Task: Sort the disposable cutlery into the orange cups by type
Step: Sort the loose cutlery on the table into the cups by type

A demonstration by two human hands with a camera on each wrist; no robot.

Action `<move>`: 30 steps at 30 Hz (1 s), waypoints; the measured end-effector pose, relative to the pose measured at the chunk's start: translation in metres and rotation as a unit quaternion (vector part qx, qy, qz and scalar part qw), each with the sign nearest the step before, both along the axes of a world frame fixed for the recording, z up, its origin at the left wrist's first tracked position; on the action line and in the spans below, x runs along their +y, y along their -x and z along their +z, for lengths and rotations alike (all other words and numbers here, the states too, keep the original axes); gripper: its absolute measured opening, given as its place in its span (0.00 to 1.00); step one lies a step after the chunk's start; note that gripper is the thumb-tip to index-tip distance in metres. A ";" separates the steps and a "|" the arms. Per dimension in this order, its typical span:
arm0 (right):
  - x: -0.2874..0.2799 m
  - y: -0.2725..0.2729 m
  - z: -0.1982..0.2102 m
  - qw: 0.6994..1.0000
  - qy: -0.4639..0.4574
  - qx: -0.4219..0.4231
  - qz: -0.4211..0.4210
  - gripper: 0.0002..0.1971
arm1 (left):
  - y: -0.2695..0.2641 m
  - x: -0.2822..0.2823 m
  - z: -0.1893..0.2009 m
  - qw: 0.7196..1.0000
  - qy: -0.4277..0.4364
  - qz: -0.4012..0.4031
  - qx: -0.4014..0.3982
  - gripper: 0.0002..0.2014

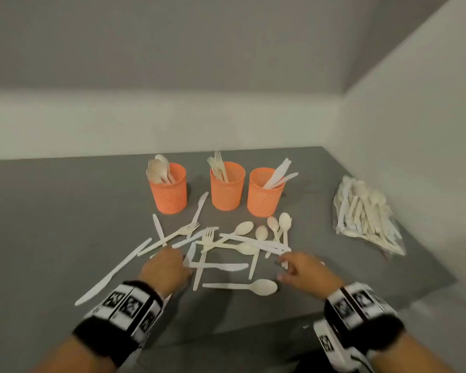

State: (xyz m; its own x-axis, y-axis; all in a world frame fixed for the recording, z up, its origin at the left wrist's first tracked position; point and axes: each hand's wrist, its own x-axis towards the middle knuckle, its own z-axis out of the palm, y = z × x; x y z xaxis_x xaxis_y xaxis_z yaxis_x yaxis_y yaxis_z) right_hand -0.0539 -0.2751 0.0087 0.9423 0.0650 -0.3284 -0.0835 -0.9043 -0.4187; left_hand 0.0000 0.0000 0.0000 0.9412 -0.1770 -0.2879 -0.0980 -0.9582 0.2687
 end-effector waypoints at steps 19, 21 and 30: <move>-0.035 -0.066 -0.011 0.982 0.172 -0.037 -0.075 0.16 | -0.066 -0.085 -0.015 0.963 -0.181 -0.175 -0.092 0.19; -0.043 -0.068 -0.009 0.979 0.175 -0.049 -0.097 0.16 | -0.074 -0.089 -0.018 0.959 -0.183 -0.190 -0.101 0.18; -0.051 -0.090 0.008 0.968 0.121 -0.102 -0.196 0.13 | -0.100 -0.088 -0.023 0.966 -0.140 -0.190 -0.110 0.13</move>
